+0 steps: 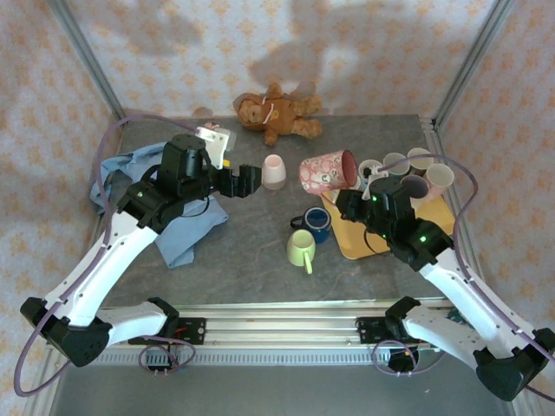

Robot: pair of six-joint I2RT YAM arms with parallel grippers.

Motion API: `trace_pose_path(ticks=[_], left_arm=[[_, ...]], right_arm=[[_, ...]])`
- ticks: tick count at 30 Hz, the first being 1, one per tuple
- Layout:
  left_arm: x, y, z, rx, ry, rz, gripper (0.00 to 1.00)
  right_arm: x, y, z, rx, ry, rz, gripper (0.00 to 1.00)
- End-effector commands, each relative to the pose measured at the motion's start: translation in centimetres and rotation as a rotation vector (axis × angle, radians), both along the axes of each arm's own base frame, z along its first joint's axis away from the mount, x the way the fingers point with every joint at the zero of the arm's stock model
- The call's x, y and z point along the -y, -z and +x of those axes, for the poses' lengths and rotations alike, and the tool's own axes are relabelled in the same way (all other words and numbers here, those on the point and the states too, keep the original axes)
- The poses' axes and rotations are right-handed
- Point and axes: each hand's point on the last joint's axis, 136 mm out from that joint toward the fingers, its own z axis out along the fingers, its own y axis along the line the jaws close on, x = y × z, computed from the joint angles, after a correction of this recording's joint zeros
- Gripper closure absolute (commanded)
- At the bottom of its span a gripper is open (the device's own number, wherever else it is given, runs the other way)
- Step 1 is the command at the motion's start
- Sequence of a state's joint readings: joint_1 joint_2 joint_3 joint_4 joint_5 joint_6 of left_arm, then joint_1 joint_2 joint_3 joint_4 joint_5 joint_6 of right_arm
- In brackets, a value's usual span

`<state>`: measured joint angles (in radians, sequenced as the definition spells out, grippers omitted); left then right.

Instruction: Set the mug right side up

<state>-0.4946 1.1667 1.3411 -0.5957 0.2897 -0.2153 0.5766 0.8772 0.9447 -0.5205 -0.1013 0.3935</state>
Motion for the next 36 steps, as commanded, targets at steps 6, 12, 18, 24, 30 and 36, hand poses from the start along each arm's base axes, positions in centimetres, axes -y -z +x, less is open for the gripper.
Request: trace_pose_path(ticks=[6, 12, 18, 24, 30, 36], left_arm=[[0.5, 2.8, -0.4, -0.064, 0.062, 0.045, 0.0], [0.9, 4.6, -0.8, -0.106, 0.086, 0.045, 0.0], [1.3, 6.2, -0.6, -0.149, 0.085, 0.037, 0.04], [1.2, 7.5, -0.4, -0.166, 0.062, 0.031, 0.05], [0.9, 8.9, -0.5, -0.187, 0.025, 0.071, 0.06], [0.9, 10.2, -0.4, -0.218, -0.008, 0.116, 0.08]], right_arm=[[5.0, -1.9, -1.3, 0.016, 0.155, -0.153, 1.0], [8.8, 1.9, -2.7, -0.159, 0.325, -0.304, 1.0], [11.3, 4.7, -3.1, -0.262, 0.468, -0.432, 1.0], [11.8, 5.8, -2.0, -0.264, 0.508, -0.51, 1.0], [13.6, 7.3, -1.4, -0.295, 0.62, -0.553, 1.0], [13.7, 9.1, -0.6, -0.316, 0.634, -0.567, 1.0]])
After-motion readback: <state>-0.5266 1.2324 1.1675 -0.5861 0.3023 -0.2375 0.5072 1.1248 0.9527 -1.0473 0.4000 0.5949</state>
